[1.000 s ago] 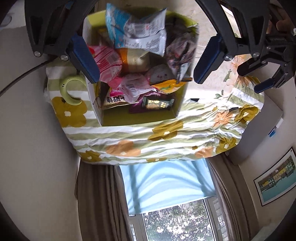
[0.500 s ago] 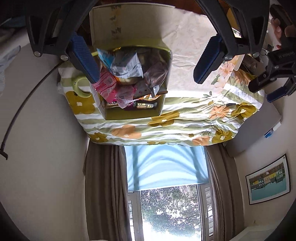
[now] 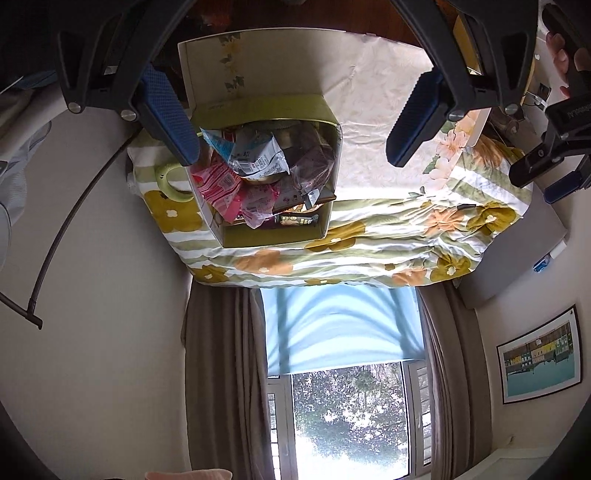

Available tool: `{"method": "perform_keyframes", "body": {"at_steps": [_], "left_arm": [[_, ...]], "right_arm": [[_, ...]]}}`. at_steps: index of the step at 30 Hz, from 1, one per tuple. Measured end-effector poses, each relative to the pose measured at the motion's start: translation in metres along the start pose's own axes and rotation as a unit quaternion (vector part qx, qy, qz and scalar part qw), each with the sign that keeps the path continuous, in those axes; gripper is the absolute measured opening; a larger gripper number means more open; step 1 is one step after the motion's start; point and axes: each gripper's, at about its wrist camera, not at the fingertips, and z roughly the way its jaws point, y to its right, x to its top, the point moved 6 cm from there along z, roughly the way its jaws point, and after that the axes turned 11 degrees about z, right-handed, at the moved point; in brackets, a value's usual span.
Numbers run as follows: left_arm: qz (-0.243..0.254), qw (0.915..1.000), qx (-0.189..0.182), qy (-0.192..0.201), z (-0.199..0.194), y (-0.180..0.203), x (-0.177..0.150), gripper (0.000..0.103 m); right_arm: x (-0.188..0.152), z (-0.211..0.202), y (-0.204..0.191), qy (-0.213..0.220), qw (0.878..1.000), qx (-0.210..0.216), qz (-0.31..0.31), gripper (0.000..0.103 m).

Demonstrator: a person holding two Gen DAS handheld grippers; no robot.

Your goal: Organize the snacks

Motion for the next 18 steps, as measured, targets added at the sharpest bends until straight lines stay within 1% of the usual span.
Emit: {"method": "perform_keyframes", "body": {"at_steps": [11, 18], "left_arm": [[0.000, 1.0000, 0.000, 0.002, 0.0000, 0.0013, -0.0006, 0.102], [-0.004, 1.0000, 0.002, -0.003, 0.0038, -0.0046, -0.0007, 0.102]], "right_arm": [[-0.0013, 0.0007, 0.0016, 0.000, 1.000, 0.000, -0.001, 0.101], [-0.0010, 0.0014, 0.0017, -0.002, 1.000, 0.000, 0.000, 0.101]]}}
